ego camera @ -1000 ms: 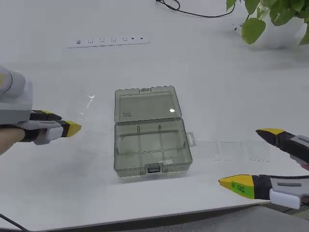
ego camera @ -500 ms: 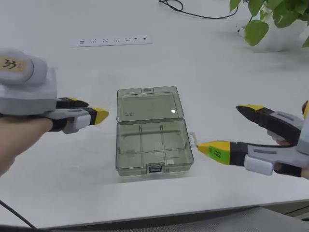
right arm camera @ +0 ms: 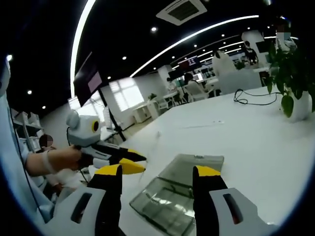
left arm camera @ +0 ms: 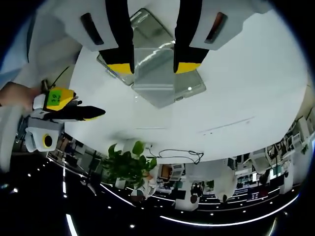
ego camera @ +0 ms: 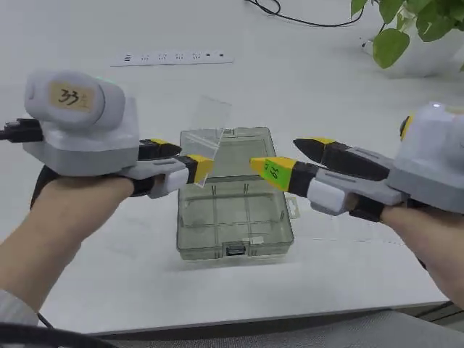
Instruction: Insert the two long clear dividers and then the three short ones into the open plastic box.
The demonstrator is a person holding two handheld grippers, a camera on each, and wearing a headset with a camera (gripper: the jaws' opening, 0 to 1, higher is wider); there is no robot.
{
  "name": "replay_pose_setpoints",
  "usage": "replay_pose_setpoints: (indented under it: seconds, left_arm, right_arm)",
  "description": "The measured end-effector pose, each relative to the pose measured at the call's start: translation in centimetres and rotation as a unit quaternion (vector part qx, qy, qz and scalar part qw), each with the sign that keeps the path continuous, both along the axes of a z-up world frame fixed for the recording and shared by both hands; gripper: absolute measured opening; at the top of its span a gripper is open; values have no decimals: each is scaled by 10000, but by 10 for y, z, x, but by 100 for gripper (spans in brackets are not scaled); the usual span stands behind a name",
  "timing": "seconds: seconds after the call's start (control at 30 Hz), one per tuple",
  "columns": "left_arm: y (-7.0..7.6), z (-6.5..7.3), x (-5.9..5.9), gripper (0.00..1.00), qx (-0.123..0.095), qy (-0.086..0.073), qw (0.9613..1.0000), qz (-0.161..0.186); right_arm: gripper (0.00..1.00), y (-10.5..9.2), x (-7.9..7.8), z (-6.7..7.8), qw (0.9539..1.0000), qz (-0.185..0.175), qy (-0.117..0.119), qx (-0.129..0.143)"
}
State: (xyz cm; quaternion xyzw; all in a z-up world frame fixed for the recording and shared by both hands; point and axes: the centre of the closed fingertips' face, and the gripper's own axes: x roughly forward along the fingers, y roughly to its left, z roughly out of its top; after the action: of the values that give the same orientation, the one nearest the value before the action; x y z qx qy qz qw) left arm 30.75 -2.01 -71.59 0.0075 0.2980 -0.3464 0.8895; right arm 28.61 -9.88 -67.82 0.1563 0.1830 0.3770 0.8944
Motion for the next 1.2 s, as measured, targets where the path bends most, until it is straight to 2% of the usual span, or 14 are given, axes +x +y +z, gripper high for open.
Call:
replay_pose_setpoints:
  seconds: [0.13, 0.43, 0.6, 0.7, 0.8, 0.93, 1.2]
  left_arm:
    - [-11, 3, -2, 30, -90, -26, 9999, -43]
    - [-29, 9, -6, 30, -265, -104, 9995, -97]
    - [-31, 8, -7, 30, -262, -96, 9995, -111]
    - [-33, 7, -8, 30, -284, -77, 9995, -113]
    - [-34, 8, -9, 30, -316, -96, 9994, -101]
    - [-36, 8, -10, 30, -353, -84, 9993, -95]
    - [-36, 7, -11, 30, -366, -76, 9993, -90]
  right_arm:
    - [47, 2, 8, 1, 9994, -181, 177, 234]
    - [29, 7, 21, -6, 9969, -414, 487, 448]
    - [21, 12, 23, -6, 9953, -449, 637, 581]
    - [15, 16, 22, -8, 9953, -449, 677, 519]
    - [13, 20, 21, -9, 9945, -440, 747, 589]
    - [7, 21, 20, -9, 9948, -409, 728, 584]
    - [3, 23, 20, -9, 9939, -383, 817, 630]
